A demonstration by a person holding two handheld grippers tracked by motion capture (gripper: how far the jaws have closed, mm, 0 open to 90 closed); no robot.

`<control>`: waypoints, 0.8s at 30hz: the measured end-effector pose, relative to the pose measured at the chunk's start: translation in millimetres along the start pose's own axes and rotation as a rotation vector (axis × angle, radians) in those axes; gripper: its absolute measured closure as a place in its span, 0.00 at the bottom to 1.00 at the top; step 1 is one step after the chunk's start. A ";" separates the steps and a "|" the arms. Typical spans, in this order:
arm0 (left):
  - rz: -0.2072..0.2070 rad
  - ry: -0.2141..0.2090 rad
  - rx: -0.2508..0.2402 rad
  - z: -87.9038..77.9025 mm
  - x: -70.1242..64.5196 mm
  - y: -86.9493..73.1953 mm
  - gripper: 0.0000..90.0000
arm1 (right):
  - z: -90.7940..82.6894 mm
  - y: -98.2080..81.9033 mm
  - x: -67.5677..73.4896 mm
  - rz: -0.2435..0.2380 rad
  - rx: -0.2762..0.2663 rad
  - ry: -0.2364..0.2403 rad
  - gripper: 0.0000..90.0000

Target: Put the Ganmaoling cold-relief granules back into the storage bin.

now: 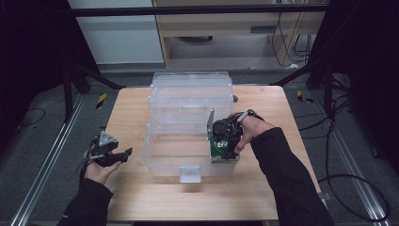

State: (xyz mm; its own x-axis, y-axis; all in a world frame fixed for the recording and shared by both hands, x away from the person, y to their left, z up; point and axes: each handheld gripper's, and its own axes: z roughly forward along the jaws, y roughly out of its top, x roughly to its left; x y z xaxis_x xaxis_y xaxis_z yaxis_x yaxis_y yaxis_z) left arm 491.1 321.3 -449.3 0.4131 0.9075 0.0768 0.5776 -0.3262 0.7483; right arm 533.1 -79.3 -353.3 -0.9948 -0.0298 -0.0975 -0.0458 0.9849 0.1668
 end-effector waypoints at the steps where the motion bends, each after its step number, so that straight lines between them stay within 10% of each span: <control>1: 0.000 0.000 -0.001 -0.2 0.0 0.1 0.38 | 1.2 0.5 0.1 0.001 0.004 0.005 0.21; 24: -0.001 -0.001 0.000 -0.1 0.1 -0.2 0.38 | 27.4 -6.5 -2.1 0.037 -0.014 0.018 0.20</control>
State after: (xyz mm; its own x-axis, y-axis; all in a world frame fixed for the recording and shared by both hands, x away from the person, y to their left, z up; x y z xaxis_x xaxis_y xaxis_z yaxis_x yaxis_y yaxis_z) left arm 490.9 321.6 -449.4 0.4132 0.9075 0.0752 0.5781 -0.3252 0.7484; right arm 538.0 -80.9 -381.0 -0.9973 0.0037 -0.0729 -0.0098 0.9829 0.1837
